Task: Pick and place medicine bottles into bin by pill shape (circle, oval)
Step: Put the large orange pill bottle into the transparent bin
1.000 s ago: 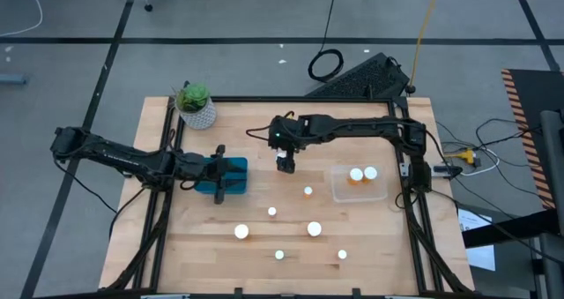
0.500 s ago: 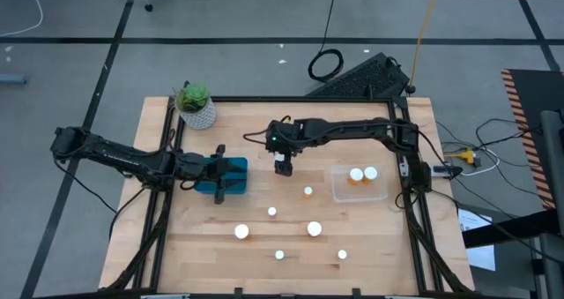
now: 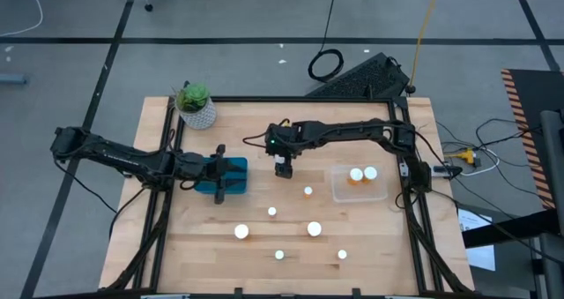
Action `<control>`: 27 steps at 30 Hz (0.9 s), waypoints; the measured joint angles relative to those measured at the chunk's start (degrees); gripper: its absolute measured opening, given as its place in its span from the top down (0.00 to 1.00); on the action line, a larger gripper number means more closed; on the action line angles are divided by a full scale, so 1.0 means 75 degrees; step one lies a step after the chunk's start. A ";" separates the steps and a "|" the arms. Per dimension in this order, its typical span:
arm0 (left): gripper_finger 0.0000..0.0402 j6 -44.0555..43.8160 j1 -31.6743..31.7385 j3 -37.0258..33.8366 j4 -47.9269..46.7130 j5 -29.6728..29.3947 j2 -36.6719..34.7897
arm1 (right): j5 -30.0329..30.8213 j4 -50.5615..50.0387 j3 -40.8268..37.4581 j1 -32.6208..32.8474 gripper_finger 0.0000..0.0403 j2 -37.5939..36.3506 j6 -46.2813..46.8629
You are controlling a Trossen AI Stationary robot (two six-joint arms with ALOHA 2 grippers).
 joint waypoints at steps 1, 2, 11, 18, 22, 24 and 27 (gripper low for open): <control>0.66 -0.0001 0.0000 0.0000 0.0000 0.0000 0.0001 | 0.0001 -0.0015 0.0000 0.0006 0.15 0.0000 0.0003; 0.66 0.0002 0.0000 0.0000 -0.0003 -0.0002 0.0003 | -0.0001 -0.0028 0.0000 0.0006 0.15 0.0000 0.0005; 0.66 0.0008 0.0000 0.0000 -0.0004 0.0061 0.0003 | 0.0042 -0.0102 0.0000 0.0029 0.15 0.0000 0.0000; 0.66 0.0054 0.0000 0.0000 -0.0005 0.0062 0.0003 | 0.0045 -0.0259 0.0000 0.0029 0.21 0.0000 0.0006; 0.66 0.0054 0.0000 0.0000 -0.0003 0.0062 0.0003 | 0.0042 -0.0331 0.0000 0.0030 0.27 0.0000 0.0006; 0.66 0.0052 0.0000 0.0000 -0.0003 0.0062 0.0003 | 0.0041 -0.0337 0.0000 0.0032 0.30 0.0000 0.0006; 0.66 0.0054 0.0000 0.0000 -0.0003 0.0064 0.0003 | 0.0039 -0.0341 0.0000 0.0032 0.34 0.0000 0.0006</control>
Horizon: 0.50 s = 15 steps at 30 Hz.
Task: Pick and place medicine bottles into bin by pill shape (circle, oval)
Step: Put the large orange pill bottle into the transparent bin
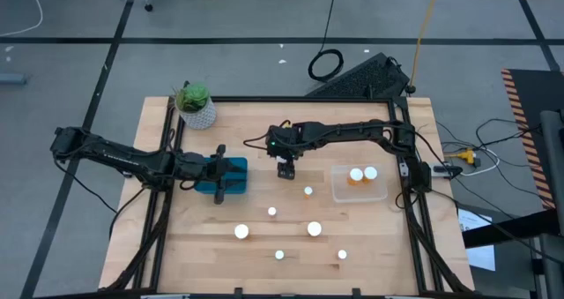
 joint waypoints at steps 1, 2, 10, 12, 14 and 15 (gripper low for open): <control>0.66 0.0005 0.0000 0.0000 0.0000 0.0000 0.0000 | 0.0000 -0.0003 0.0000 0.0000 0.36 0.0000 0.0000; 0.66 0.0023 0.0000 0.0000 0.0000 -0.0001 0.0000 | 0.0000 -0.0003 0.0000 0.0003 0.37 0.0000 0.0000; 0.66 0.0055 0.0000 0.0000 0.0000 -0.0003 0.0000 | 0.0000 -0.0009 0.0000 0.0003 0.47 0.0000 0.0002; 0.66 0.0052 0.0000 0.0000 0.0000 -0.0002 0.0000 | 0.0000 -0.0009 0.0000 0.0006 0.48 0.0000 0.0001; 0.66 0.0052 -0.0001 0.0000 0.0000 -0.0003 0.0000 | 0.0000 -0.0009 0.0000 0.0009 0.48 0.0000 0.0002; 0.66 0.0052 0.0000 0.0000 0.0000 -0.0001 0.0000 | 0.0000 -0.0012 0.0000 0.0009 0.48 0.0000 0.0002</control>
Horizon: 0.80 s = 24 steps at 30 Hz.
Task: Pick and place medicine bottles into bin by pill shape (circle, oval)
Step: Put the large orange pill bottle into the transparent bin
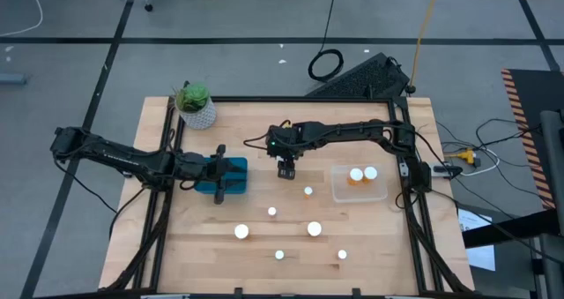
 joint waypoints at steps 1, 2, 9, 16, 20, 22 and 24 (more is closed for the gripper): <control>0.66 0.0000 0.0000 0.0000 0.0000 0.0001 0.0000 | 0.0000 -0.0008 0.0000 0.0000 0.48 0.0000 -0.0001; 0.66 0.0000 0.0000 0.0000 0.0000 0.0001 0.0000 | 0.0000 -0.0024 0.0000 0.0000 0.47 -0.0002 0.0001; 0.66 -0.0003 -0.0001 0.0000 0.0001 -0.0002 0.0000 | 0.0000 -0.0428 0.0000 0.0062 0.47 -0.0157 0.0232; 0.66 0.0093 0.0000 0.0000 0.0006 -0.0002 0.0000 | 0.0006 -0.0860 0.0000 0.0324 0.47 -0.0854 0.0559; 0.66 0.0096 -0.0015 0.0000 0.0023 -0.0002 0.0000 | 0.0274 -0.1443 0.0001 0.0554 0.47 -0.1427 0.0835; 0.66 0.0096 -0.0015 0.0000 0.0023 -0.0002 0.0000 | 0.0505 -0.1862 0.0002 0.0729 0.47 -0.1737 0.1039; 0.66 0.0096 -0.0015 0.0000 0.0034 -0.0002 0.0000 | 0.0608 -0.2237 0.0002 0.0924 0.47 -0.2050 0.1314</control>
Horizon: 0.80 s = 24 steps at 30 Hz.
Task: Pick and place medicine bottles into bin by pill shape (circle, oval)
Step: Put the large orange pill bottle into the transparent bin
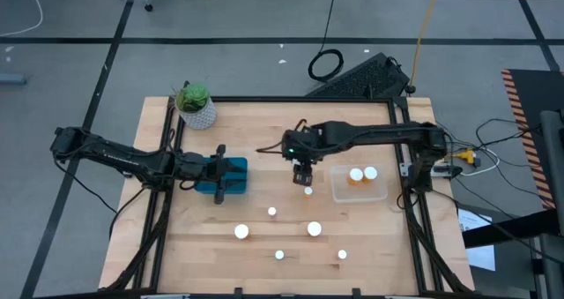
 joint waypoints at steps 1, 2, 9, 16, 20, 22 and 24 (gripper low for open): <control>0.66 0.0000 0.0000 0.0000 0.0001 0.0000 0.0000 | -0.0002 -0.0184 0.0000 0.0103 0.47 -0.0171 0.0148; 0.66 0.0000 0.0000 0.0000 0.0007 0.0000 0.0000 | 0.0003 -0.0361 -0.0002 0.0207 0.47 -0.0330 0.0321; 0.66 0.0003 0.0000 0.0000 0.0025 0.0000 0.0000 | 0.0456 -0.1522 0.0001 0.1092 0.47 -0.1362 0.1621; 0.66 -0.0028 0.0000 0.0000 0.0025 0.0005 0.0000 | 0.1064 -0.2233 0.0000 0.2037 0.47 -0.2028 0.3054; 0.66 -0.0166 -0.0009 0.0000 0.0018 0.0034 0.0000 | 0.1554 -0.2797 -0.0007 0.2478 0.47 -0.2030 0.3581; 0.66 -0.0218 -0.0011 0.0000 0.0019 0.0072 0.0000 | 0.1708 -0.2861 -0.0166 0.2614 0.47 -0.2045 0.3754; 0.66 -0.0290 -0.0015 0.0000 0.0005 0.0081 0.0000 | 0.1749 -0.2837 -0.0453 0.2668 0.47 -0.2048 0.3782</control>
